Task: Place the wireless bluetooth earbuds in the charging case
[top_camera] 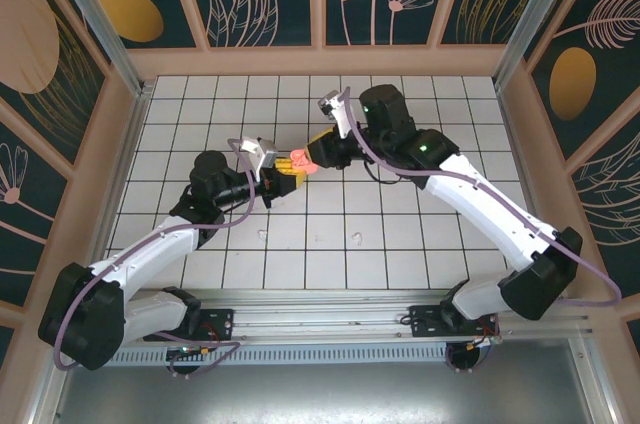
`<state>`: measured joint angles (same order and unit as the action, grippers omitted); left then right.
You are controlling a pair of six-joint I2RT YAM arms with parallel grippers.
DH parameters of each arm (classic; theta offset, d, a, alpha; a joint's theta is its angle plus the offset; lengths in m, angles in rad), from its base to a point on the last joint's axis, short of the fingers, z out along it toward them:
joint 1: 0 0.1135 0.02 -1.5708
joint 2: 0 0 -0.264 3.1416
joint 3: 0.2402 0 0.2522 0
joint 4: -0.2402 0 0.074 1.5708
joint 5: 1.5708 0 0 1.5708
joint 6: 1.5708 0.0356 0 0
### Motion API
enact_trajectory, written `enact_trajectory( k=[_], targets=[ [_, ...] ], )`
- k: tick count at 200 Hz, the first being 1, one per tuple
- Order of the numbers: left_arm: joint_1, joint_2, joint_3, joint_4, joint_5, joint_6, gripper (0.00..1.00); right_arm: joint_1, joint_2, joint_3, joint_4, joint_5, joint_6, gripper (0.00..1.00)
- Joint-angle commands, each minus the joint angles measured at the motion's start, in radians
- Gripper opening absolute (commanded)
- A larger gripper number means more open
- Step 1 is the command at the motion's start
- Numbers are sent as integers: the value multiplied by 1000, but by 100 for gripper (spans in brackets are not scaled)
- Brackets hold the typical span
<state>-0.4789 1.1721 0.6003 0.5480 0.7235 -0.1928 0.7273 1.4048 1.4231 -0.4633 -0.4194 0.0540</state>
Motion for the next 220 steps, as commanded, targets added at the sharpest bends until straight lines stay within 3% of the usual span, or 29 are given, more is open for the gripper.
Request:
enact_trajectory(
  k=[1, 37, 131, 220],
  targets=[
    [-2, -17, 13, 38, 31, -13, 0, 8, 17, 50, -65, 13, -2, 33],
    [-3, -14, 16, 38, 36, -16, 0, 18, 41, 70, -104, 26, -7, 25],
    [-2, -1, 23, 38, 36, -12, 0, 34, 109, 130, -170, 37, -35, 32],
    [-2, 22, 39, 36, 40, -12, 0, 45, 126, 140, -181, 28, -81, 27]
  ],
)
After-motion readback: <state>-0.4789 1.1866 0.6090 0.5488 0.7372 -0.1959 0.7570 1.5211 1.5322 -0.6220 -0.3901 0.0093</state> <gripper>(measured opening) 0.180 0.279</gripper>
